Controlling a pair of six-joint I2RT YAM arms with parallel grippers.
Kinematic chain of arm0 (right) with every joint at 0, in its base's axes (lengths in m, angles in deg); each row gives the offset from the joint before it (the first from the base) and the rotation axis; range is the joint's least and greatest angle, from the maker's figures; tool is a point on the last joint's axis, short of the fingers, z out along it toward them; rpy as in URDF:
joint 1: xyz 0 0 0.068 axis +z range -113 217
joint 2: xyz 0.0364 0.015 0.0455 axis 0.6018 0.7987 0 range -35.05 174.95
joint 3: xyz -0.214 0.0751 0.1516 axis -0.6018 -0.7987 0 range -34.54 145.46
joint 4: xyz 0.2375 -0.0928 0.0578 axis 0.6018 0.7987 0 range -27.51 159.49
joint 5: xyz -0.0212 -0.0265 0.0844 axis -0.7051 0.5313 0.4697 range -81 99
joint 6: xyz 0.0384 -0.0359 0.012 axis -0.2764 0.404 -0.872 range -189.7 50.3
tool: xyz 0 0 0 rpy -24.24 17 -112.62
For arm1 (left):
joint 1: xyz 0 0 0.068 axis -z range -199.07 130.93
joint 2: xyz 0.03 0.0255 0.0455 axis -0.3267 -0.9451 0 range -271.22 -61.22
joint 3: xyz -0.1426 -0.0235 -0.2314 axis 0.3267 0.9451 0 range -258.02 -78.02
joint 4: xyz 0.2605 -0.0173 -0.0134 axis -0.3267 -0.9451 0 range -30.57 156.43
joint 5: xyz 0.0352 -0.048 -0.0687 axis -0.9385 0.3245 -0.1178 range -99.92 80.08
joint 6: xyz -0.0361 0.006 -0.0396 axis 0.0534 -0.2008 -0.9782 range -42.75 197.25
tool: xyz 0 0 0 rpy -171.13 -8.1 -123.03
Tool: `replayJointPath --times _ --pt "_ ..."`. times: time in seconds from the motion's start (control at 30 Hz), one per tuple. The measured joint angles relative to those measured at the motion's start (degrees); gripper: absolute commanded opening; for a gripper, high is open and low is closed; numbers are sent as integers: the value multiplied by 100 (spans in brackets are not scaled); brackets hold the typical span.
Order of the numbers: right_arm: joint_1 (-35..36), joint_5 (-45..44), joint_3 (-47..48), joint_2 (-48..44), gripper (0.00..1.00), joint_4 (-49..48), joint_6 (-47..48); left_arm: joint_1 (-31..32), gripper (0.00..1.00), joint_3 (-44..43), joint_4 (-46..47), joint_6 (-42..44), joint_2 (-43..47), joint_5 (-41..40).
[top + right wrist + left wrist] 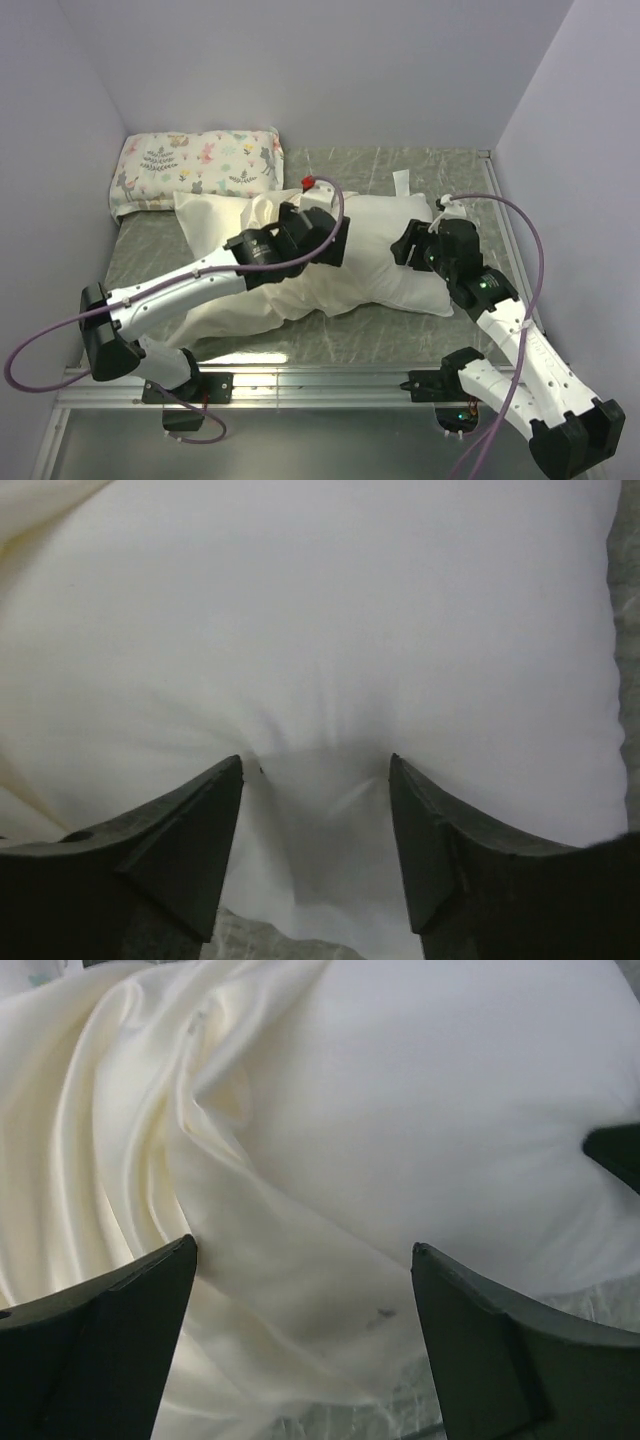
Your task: Remove the pillowcase from the pillow
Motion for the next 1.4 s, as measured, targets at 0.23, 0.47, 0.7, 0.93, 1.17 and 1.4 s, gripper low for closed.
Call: replayJointPath --times 0.23,0.47,0.7,0.93,1.17,1.4 --pt "595 -501 564 -190 81 363 179 1246 98 273 -883 -1134 234 -970" --pt "1473 -1051 713 -304 83 693 168 1893 99 1563 -1639 -2863 413 -1340" --pt "1987 -1449 -319 -293 85 708 -190 1882 99 3047 -841 -3230 1281 -1217" --pt "2260 -1698 -702 -35 41 415 -525 1843 25 3257 -337 -3497 831 -1200" --pt "2295 -2083 234 431 11 787 -494 1880 0 2380 -1742 -4065 883 -1707" --pt "2293 -1978 2396 258 18 1792 -11 2413 0 -531 -3497 -3880 942 -2404"
